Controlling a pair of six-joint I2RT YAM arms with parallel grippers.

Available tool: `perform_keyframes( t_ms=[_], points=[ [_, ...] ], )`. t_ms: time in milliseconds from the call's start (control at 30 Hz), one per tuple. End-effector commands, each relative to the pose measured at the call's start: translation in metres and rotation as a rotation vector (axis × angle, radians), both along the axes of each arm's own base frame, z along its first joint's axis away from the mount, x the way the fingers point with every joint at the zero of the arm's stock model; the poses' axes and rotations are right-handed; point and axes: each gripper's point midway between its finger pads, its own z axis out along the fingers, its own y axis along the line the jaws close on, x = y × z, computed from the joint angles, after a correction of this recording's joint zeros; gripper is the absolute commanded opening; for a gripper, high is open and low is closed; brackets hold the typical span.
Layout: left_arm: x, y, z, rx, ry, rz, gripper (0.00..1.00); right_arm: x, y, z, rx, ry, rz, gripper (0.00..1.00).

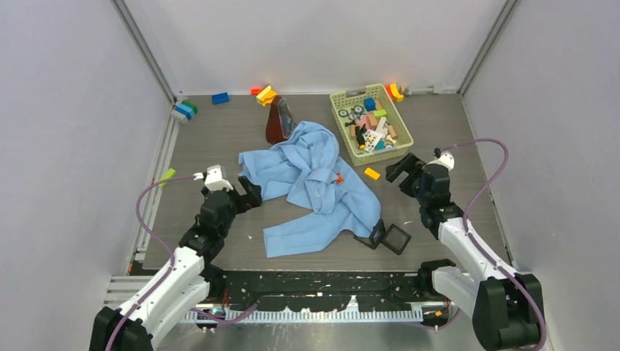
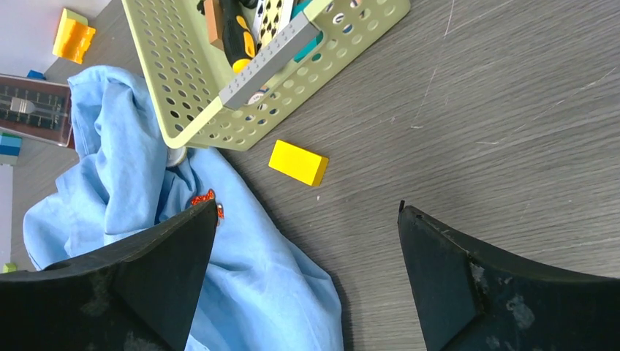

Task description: Remove the brooch from the garment

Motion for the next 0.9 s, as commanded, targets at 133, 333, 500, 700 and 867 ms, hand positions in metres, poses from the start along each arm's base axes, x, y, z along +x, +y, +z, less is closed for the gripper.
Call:
perform_keyframes(
  t_ms=[133, 333, 500, 700, 867],
  points=[
    [-0.005, -0.049, 0.021, -0.082, -0.156, -0.284, 0.98, 0.014, 0.039, 0.016, 0.0, -0.045, 0.157, 0.96],
    [-0.017, -0.09, 0.018, -0.062, -0.151, -0.561, 0.83, 0.011, 0.1, 0.01, -0.102, -0.023, 0.376, 0.87],
    [-0.008, -0.108, 0.01, -0.071, -0.098, -0.625, 0.77, 0.008, 0.136, -0.005, -0.155, 0.018, 0.499, 0.72],
    [0.011, -0.138, 0.005, -0.083, 0.043, -0.698, 0.71, 0.006, 0.157, -0.024, -0.196, 0.083, 0.566, 0.5],
    [0.03, -0.15, -0.002, -0.077, 0.108, -0.707, 0.71, 0.004, 0.169, -0.041, -0.179, 0.147, 0.613, 0.39]
  ],
)
